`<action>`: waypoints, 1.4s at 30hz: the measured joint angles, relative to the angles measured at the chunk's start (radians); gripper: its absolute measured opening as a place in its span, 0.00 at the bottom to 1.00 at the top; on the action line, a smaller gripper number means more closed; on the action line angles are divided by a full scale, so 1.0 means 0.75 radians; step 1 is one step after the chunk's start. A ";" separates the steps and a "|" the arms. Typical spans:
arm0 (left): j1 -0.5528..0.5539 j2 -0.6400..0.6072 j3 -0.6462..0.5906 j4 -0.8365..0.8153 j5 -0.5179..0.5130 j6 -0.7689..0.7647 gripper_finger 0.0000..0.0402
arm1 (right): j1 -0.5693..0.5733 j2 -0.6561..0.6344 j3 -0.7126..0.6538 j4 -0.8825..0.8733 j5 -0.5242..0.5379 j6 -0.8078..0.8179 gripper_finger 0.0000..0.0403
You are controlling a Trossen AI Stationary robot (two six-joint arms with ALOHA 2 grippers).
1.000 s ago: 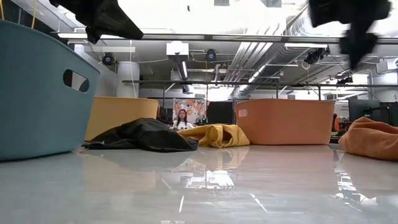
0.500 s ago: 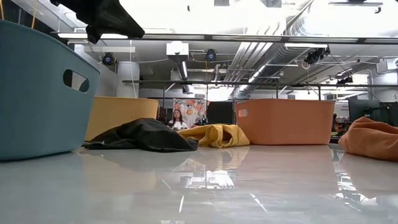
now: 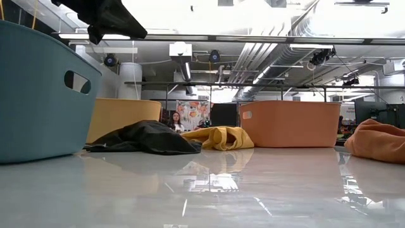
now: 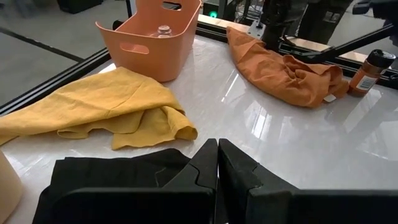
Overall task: Sort spices by type
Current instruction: Put the bottom right black spice bottle into the blue bin
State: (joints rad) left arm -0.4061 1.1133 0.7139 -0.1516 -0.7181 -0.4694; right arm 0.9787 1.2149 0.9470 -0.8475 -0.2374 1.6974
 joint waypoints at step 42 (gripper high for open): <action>0.000 0.000 0.000 -0.001 0.000 0.002 0.00 | -0.525 0.218 0.000 0.209 0.082 -1.018 0.00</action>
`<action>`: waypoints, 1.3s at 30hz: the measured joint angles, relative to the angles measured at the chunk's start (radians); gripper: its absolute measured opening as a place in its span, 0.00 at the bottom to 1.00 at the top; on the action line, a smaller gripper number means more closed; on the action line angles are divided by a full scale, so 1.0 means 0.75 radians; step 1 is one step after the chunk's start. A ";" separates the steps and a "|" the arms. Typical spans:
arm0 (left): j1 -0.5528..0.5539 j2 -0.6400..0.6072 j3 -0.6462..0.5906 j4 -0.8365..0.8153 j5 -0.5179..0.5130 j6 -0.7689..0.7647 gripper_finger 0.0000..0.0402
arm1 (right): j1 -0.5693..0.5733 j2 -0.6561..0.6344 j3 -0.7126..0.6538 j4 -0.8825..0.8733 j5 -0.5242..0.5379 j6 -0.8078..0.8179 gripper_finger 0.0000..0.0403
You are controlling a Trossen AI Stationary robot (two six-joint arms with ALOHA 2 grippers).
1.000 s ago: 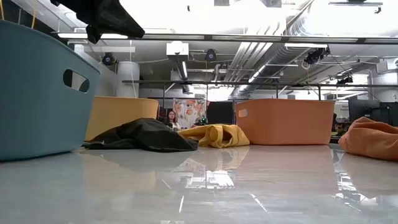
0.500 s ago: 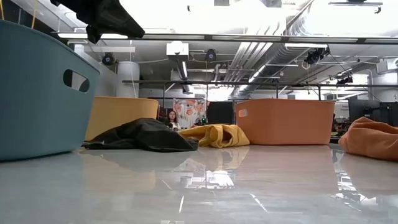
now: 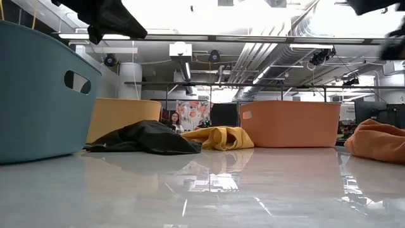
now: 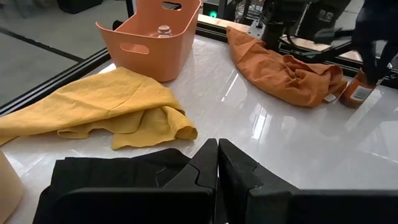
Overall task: Sort spices by type
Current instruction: Put the bottom right black spice bottle into the blue bin
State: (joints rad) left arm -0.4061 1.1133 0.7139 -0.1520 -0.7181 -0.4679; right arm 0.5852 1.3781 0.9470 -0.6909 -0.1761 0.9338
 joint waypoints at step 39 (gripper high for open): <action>0.000 0.000 -0.001 0.001 -0.003 0.011 0.00 | 0.206 -0.021 0.122 -0.387 -0.123 0.417 0.00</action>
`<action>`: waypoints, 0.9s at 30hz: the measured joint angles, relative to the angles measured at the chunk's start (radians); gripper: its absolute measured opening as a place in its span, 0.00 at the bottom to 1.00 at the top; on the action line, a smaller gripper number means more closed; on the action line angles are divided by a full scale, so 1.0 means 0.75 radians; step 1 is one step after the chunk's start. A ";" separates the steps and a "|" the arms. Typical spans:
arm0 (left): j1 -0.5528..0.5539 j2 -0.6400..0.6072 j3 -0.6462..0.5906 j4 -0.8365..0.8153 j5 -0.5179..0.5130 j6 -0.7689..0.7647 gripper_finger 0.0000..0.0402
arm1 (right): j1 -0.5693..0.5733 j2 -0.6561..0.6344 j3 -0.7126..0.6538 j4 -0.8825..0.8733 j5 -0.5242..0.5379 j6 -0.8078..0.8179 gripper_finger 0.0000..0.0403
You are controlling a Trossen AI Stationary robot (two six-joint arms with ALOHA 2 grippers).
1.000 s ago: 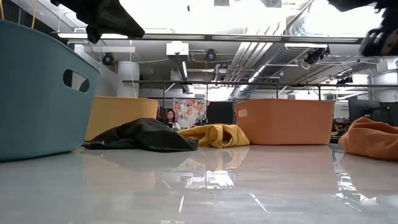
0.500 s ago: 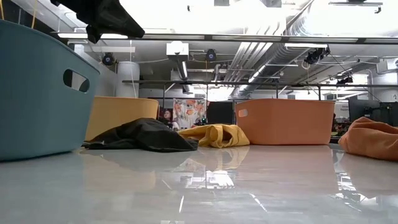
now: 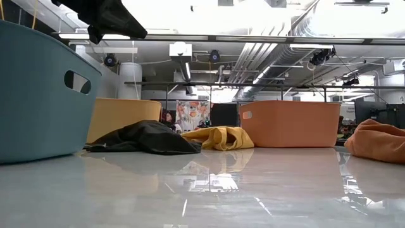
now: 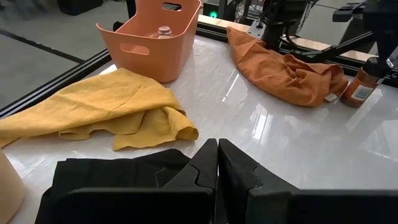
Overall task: Sort spices by type
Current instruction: Put the bottom right black spice bottle into the blue bin
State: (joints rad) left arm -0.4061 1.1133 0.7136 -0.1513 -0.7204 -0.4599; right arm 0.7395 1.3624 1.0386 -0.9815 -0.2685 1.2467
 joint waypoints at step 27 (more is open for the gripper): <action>0.000 0.000 0.000 -0.001 -0.002 0.003 0.00 | 0.002 0.073 0.000 0.009 -0.108 -0.035 0.00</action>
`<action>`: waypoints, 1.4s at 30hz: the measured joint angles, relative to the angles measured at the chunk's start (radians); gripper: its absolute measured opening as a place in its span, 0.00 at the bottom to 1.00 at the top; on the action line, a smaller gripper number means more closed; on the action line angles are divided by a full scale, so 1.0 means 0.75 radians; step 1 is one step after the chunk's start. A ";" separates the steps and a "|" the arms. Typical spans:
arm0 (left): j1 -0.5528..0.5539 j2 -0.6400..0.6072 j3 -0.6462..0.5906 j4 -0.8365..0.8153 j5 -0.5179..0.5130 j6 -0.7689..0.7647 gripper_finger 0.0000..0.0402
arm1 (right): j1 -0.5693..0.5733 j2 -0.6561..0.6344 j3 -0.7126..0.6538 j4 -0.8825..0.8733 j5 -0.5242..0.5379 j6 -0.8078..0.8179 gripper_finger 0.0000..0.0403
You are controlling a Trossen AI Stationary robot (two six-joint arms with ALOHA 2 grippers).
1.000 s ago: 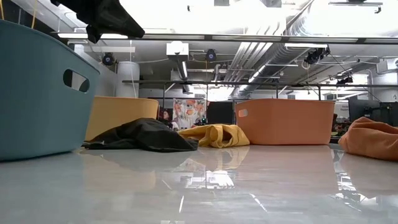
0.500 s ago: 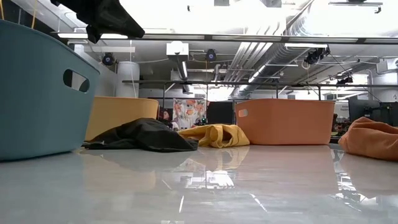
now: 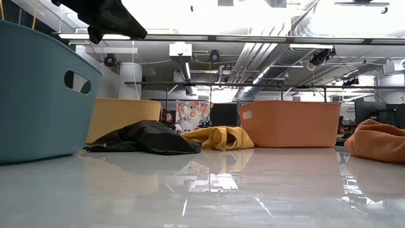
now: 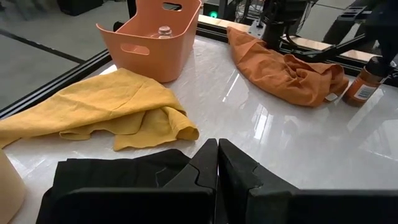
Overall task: Sort spices by type
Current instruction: Put the bottom right black spice bottle into the blue bin
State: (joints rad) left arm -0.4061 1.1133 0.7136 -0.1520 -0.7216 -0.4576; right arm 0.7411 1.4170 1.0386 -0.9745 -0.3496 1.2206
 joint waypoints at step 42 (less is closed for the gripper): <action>0.000 0.000 0.000 0.000 0.001 0.020 0.00 | -0.132 0.296 -0.001 0.148 0.371 -0.419 0.57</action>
State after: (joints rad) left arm -0.4061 1.1133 0.7136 -0.1522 -0.7210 -0.4426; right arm 0.6423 1.6389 1.0382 -0.8638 -0.0710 0.9063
